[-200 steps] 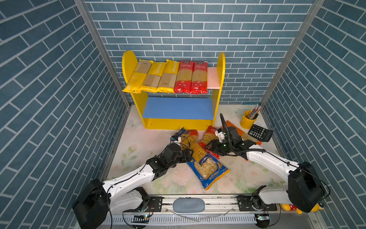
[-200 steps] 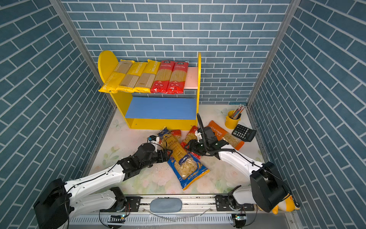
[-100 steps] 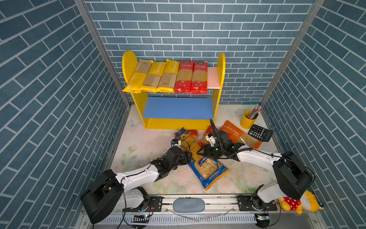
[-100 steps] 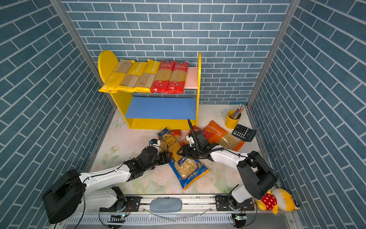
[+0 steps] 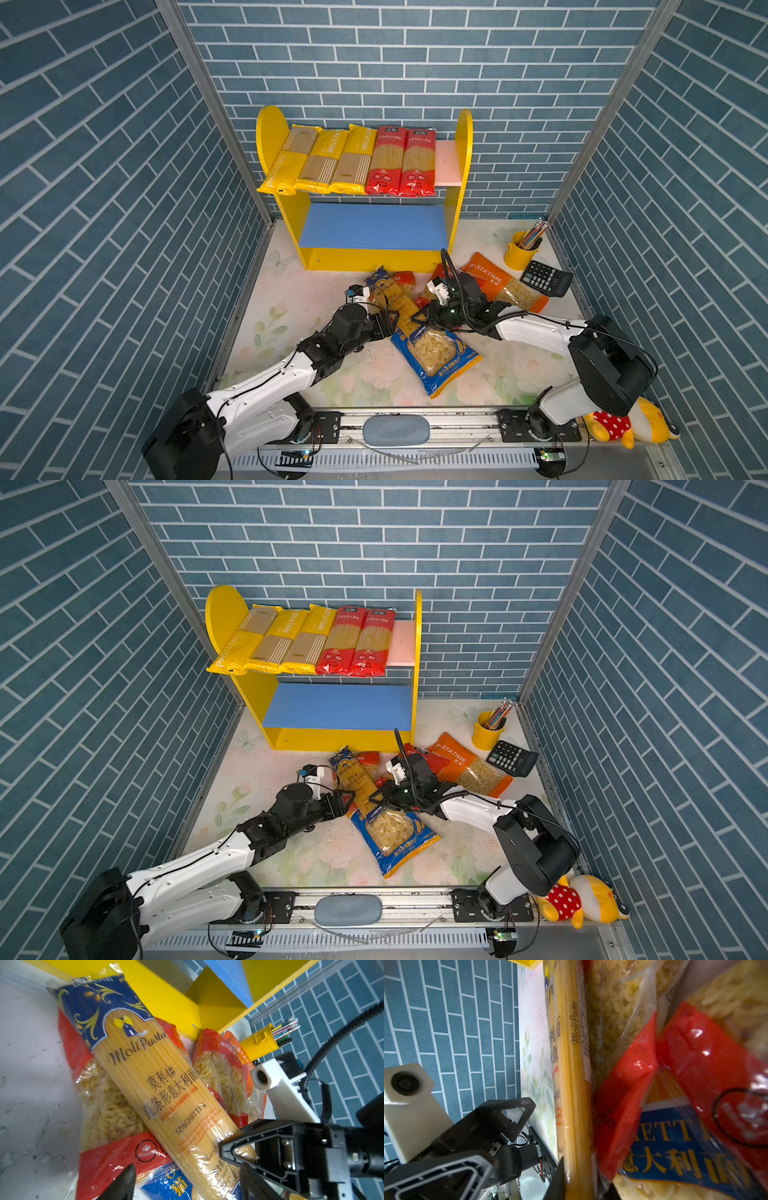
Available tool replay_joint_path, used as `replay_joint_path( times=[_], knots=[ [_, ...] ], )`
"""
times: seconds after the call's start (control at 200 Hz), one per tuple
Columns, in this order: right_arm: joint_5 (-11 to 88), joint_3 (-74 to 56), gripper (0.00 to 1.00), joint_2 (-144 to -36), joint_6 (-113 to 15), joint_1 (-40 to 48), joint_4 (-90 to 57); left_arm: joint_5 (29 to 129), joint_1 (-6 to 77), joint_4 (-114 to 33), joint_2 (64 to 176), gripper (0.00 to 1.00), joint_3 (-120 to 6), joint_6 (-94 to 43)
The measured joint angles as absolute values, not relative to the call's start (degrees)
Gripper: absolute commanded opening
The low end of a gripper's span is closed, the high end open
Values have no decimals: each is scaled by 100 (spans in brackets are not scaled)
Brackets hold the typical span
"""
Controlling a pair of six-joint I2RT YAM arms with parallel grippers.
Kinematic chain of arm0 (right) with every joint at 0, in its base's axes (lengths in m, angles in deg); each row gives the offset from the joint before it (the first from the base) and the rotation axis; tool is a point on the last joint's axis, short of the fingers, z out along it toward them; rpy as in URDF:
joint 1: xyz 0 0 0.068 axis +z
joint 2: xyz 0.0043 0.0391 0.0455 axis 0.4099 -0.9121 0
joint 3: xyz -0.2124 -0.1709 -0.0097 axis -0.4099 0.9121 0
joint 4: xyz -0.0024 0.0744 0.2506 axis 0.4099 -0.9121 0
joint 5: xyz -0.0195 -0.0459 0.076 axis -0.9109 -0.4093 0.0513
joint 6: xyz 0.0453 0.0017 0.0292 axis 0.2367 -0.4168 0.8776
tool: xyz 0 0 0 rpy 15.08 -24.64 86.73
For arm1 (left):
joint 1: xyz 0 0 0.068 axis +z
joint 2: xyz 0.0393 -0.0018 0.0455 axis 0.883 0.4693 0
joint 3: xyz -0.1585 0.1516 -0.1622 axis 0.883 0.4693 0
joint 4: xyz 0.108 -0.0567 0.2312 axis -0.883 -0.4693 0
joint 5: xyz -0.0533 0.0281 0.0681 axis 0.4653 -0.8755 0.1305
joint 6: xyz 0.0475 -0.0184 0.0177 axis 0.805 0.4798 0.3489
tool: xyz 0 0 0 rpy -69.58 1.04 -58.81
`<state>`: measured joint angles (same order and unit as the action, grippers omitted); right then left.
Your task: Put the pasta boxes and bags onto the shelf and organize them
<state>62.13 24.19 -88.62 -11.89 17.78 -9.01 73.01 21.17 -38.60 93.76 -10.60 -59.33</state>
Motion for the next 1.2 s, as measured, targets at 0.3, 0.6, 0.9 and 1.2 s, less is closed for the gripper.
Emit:
replay_joint_path(
  times=[0.3, 0.6, 0.9, 1.2],
  knots=[
    [6219, 2522, 11, -8674, -584, 1780, -636, 7962, 3105, -4000, 8377, 98, -861, -6405],
    [6211, 2771, 8, -8379, -129, 1819, -267, 8556, 3464, -3126, 8482, 99, -303, -7234],
    [6174, 3055, 8, -7865, 69, 1819, 28, 8630, 3468, -2335, 8642, 99, -284, -7562],
    [6171, 3206, 9, -7706, 153, 1865, 395, 8718, 3466, -1908, 9101, 99, -286, -7634]
  ],
)
